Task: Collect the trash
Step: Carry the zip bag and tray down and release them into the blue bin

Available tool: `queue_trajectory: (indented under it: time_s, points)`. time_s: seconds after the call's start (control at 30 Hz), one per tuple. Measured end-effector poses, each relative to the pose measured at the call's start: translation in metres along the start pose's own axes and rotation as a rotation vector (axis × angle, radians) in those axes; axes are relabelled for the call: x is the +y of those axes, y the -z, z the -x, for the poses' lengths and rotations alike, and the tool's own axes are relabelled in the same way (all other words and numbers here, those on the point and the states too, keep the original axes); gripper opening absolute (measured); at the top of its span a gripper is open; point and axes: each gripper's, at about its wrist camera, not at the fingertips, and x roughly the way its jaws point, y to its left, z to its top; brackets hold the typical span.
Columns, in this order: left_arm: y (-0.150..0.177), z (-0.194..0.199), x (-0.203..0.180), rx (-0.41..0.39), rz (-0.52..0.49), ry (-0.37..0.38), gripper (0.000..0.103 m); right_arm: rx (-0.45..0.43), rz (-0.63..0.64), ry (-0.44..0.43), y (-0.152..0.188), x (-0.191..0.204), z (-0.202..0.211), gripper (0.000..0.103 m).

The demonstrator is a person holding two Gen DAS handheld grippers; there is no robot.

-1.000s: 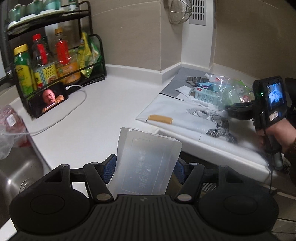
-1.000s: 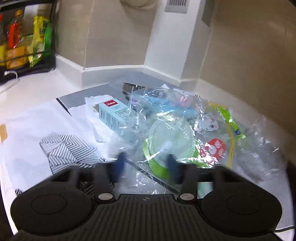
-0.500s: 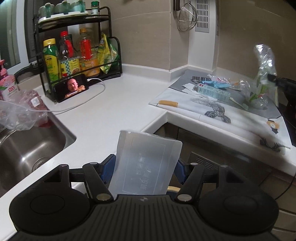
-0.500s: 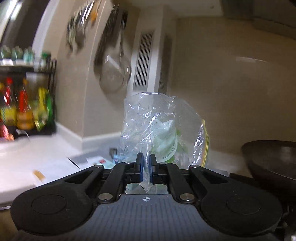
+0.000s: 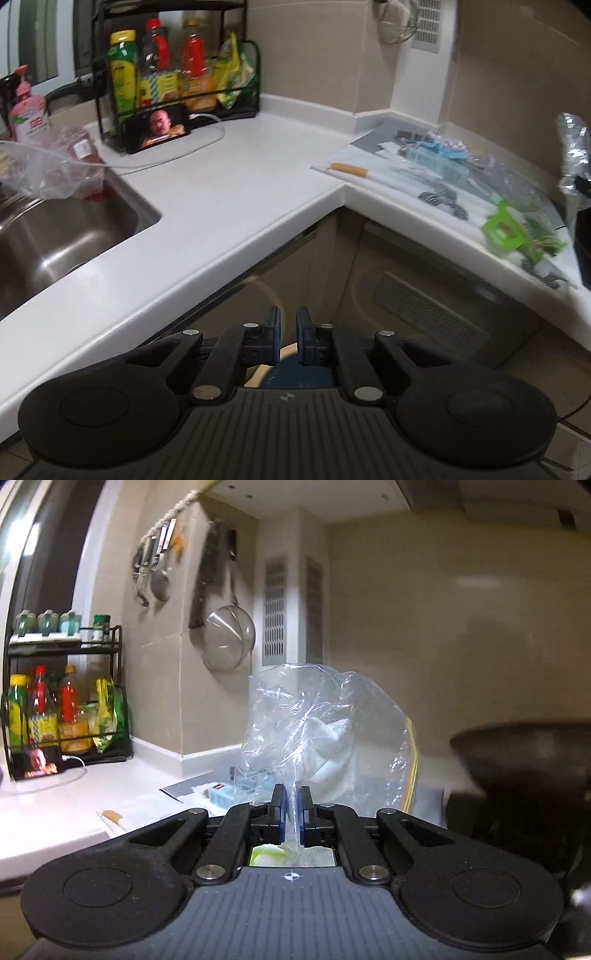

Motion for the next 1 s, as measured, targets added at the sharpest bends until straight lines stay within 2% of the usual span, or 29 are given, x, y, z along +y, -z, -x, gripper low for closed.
queue_trajectory:
  time_s: [0.07, 0.17, 0.27, 0.33, 0.4, 0.43, 0.47, 0.5, 0.67, 0.87, 0.97, 1.0]
  points:
    - [0.004, -0.006, 0.004, 0.014, -0.008, -0.034, 0.009, -0.016, 0.014, -0.006, 0.002, 0.001, 0.005, 0.007]
    - [0.007, -0.014, 0.007, 0.047, 0.003, -0.037, 0.009, -0.029, 0.018, -0.049, 0.001, 0.004, 0.010, 0.007]
    - [0.008, -0.018, 0.005, 0.059, 0.006, -0.025, 0.011, -0.048, 0.012, -0.165, -0.004, 0.012, 0.021, 0.007]
    - [0.008, -0.021, 0.002, 0.065, 0.004, -0.009, 0.023, -0.027, 0.015, -0.280, -0.003, 0.023, 0.026, 0.007]
    - [0.009, -0.022, 0.001, 0.062, 0.008, -0.006, 0.055, 0.035, 0.022, -0.394, 0.006, 0.042, 0.027, 0.007]
    - [0.010, -0.023, -0.002, 0.061, 0.007, -0.010, 0.063, 0.076, 0.033, -0.442, 0.013, 0.053, 0.025, 0.007]
    - [0.011, -0.023, -0.003, 0.057, 0.007, -0.015, 0.078, 0.117, 0.042, -0.479, 0.023, 0.063, 0.022, 0.007]
    - [0.013, -0.022, -0.004, 0.051, 0.007, -0.020, 0.084, 0.168, 0.058, -0.510, 0.035, 0.074, 0.017, 0.007]
    - [0.018, -0.023, -0.005, 0.068, 0.002, -0.044, 0.089, 0.401, 0.183, -0.598, 0.108, 0.130, -0.019, 0.007]
    - [0.024, -0.025, -0.004, 0.082, 0.001, -0.067, 0.093, 0.587, 0.302, -0.644, 0.175, 0.174, -0.046, 0.007]
    - [0.025, -0.026, -0.007, 0.091, -0.009, -0.070, 0.094, 0.681, 0.352, -0.682, 0.198, 0.189, -0.055, 0.013]
    - [0.026, -0.027, -0.009, 0.098, -0.012, -0.077, 0.101, 0.699, 0.364, -0.676, 0.203, 0.192, -0.056, 0.016]
